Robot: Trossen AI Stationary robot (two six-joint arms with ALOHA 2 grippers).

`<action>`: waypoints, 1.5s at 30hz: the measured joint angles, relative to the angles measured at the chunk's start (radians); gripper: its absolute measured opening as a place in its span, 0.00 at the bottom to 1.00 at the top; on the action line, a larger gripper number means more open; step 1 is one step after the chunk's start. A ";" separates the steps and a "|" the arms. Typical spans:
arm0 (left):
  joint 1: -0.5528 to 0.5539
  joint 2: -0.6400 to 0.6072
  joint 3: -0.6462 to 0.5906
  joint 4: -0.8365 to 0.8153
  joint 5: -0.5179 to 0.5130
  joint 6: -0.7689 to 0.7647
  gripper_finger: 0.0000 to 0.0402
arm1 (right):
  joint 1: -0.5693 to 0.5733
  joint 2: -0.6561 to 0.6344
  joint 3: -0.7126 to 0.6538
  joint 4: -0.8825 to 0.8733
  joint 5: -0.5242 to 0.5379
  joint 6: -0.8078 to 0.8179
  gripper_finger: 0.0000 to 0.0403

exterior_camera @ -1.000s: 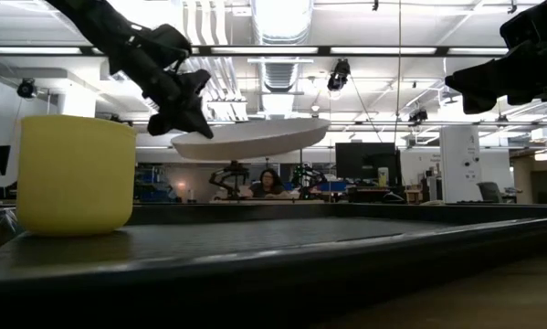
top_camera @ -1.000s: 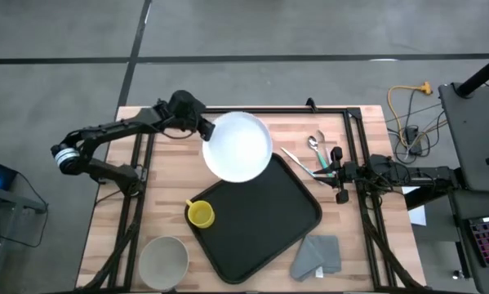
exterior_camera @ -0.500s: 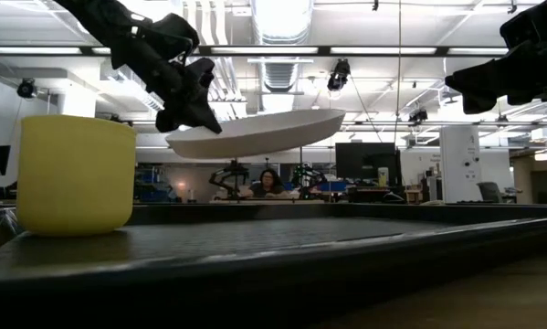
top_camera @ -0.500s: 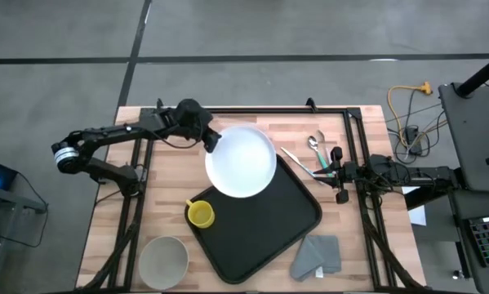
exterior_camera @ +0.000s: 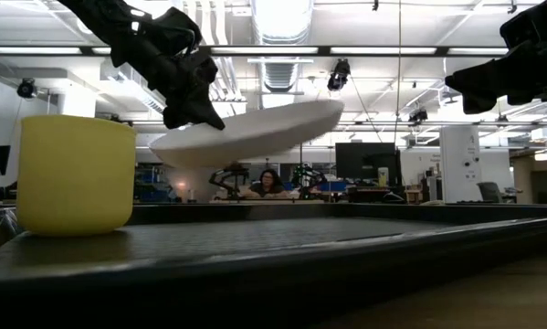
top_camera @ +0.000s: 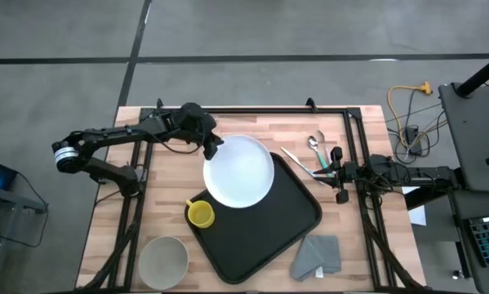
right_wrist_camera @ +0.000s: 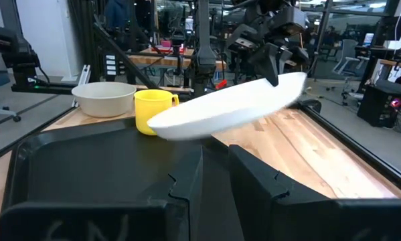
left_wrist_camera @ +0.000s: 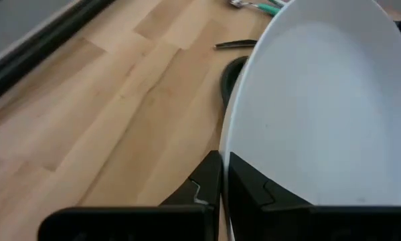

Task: Set up tray
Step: Put the white plate on the black serving tray

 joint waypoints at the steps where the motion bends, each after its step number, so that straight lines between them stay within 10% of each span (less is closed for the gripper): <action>1: 0.000 0.000 0.000 0.000 0.003 0.000 0.00 | 0.000 0.000 0.000 0.000 0.000 0.000 0.17; 27: -0.137 0.376 0.406 -0.288 0.018 0.200 0.00 | 0.000 -0.001 0.000 0.000 0.000 0.000 0.17; 45: -0.269 0.373 0.395 -0.337 0.018 0.224 0.00 | 0.000 0.000 0.000 0.000 0.000 0.000 0.17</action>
